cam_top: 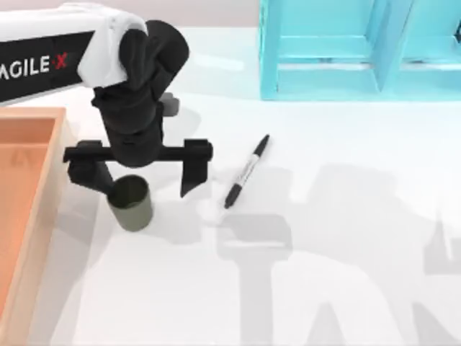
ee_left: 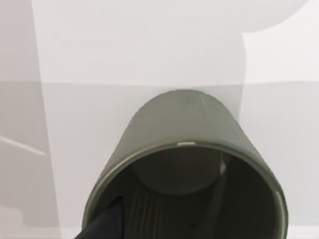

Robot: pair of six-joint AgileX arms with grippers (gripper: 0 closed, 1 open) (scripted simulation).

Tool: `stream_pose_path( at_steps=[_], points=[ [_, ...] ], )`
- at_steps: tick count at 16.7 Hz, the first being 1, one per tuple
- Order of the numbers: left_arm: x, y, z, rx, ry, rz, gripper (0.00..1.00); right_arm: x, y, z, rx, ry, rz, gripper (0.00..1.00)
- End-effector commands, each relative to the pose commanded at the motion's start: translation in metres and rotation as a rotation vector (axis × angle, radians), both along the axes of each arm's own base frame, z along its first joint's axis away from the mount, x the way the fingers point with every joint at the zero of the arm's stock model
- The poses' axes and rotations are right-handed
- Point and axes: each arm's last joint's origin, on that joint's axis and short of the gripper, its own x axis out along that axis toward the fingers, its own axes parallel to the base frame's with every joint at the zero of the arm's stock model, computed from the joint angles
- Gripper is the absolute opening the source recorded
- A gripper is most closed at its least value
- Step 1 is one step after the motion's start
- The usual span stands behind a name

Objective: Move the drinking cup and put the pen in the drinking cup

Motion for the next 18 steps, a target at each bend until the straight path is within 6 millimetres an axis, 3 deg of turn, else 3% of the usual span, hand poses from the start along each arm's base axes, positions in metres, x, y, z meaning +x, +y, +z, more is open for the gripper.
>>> stream_pose_path(
  at_steps=[4, 9, 12, 14, 18],
  points=[
    [0.007, -0.004, 0.024, 0.004, 0.01, 0.005, 1.0, 0.0, 0.0, 0.0, 0.0, 0.0, 0.0, 1.0],
    [0.01, -0.006, 0.104, 0.005, 0.012, 0.0, 1.0, 0.0, 0.0, 0.0, 0.0, 0.0, 0.0, 1.0],
    [0.003, -0.002, 0.139, 0.002, 0.005, 0.0, 1.0, 0.0, 0.0, 0.0, 0.0, 0.0, 0.0, 1.0],
    [0.0, 0.0, 0.149, 0.0, 0.0, 0.0, 1.0, 0.0, 0.0, 0.0, 0.0, 0.0, 0.0, 1.0],
    [0.001, 0.001, 0.148, 0.0, 0.001, 0.003, 1.0, 0.0, 0.0, 0.0, 0.0, 0.0, 0.0, 1.0]
  ],
)
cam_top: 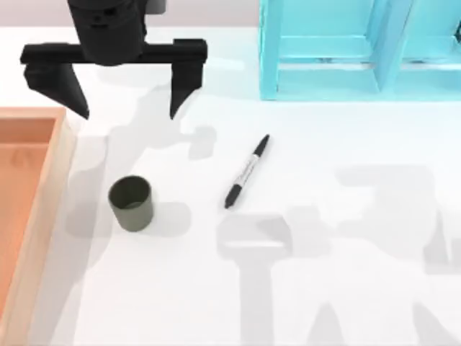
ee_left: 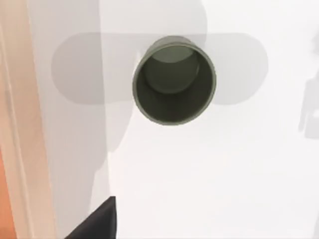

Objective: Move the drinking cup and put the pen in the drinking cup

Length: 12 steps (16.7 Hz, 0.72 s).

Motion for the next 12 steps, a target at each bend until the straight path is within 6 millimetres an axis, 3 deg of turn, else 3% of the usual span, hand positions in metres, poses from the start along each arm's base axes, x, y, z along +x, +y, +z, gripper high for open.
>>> stream_pose_path(
  at_steps=[2, 5, 10, 12],
  points=[
    [0.002, -0.005, -0.003, 0.006, -0.006, -0.015, 1.0, 0.0, 0.0, 0.0, 0.0, 0.0, 0.0, 1.0],
    [0.016, -0.038, -0.024, 0.043, -0.033, -0.109, 1.0, 0.0, 0.0, 0.0, 0.0, 0.0, 0.0, 1.0],
    [0.032, -0.127, -0.107, 0.152, -0.072, -0.358, 1.0, 0.0, 0.0, 0.0, 0.0, 0.0, 0.0, 1.0],
    [0.029, -0.152, -0.126, 0.176, -0.101, -0.429, 1.0, 0.0, 0.0, 0.0, 0.0, 0.0, 0.0, 1.0]
  ],
)
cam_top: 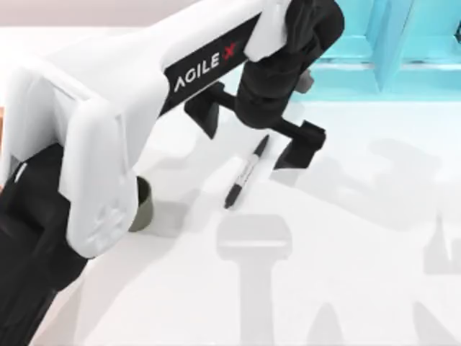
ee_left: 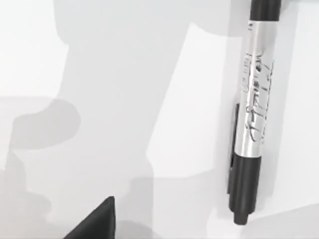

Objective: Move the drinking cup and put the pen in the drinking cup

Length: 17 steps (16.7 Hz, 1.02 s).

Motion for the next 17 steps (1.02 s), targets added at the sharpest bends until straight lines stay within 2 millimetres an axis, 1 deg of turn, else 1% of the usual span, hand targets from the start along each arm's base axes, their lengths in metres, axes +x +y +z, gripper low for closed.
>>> stream_pose_path(
  at_steps=[1, 2, 6, 8, 10, 15, 17],
  points=[
    [-0.001, -0.007, -0.005, 0.005, -0.01, -0.021, 1.0, 0.0, 0.0, 0.0, 0.0, 0.0, 0.0, 1.0],
    [-0.002, -0.01, -0.007, 0.007, -0.014, -0.03, 1.0, 0.0, 0.0, 0.0, 0.0, 0.0, 0.0, 1.0],
    [-0.001, -0.008, -0.009, 0.009, -0.008, -0.025, 1.0, 0.0, 0.0, 0.0, 0.0, 0.0, 0.0, 1.0],
    [0.001, -0.008, -0.016, 0.007, -0.012, -0.028, 1.0, 0.0, 0.0, 0.0, 0.0, 0.0, 0.0, 1.0],
    [0.005, -0.008, -0.032, 0.007, -0.014, -0.03, 1.0, 0.0, 0.0, 0.0, 0.0, 0.0, 0.0, 1.0],
    [0.014, 0.0, -0.083, 0.007, -0.014, -0.03, 1.0, 0.0, 0.0, 0.0, 0.0, 0.0, 0.0, 1.0],
    [0.015, 0.003, -0.099, 0.007, -0.014, -0.03, 1.0, 0.0, 0.0, 0.0, 0.0, 0.0, 0.0, 1.0]
  ],
)
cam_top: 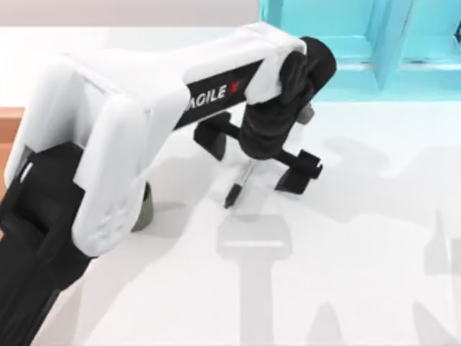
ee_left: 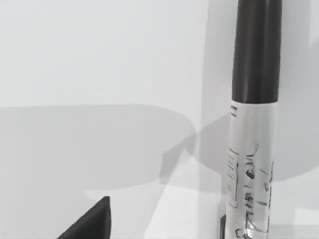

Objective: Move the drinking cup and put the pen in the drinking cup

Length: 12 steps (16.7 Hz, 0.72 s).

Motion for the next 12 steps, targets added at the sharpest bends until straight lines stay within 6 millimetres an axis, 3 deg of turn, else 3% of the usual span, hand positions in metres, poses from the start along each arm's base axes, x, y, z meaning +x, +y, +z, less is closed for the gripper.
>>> stream_pose_path(
  at_steps=[5, 12],
  points=[
    [0.0004, 0.0013, -0.006, 0.0, 0.0, 0.0, 1.0, 0.0, 0.0, 0.0, 0.0, 0.0, 0.0, 1.0],
    [0.0004, 0.0013, -0.006, 0.0, 0.0, 0.0, 0.47, 0.0, 0.0, 0.0, 0.0, 0.0, 0.0, 1.0]
  ],
)
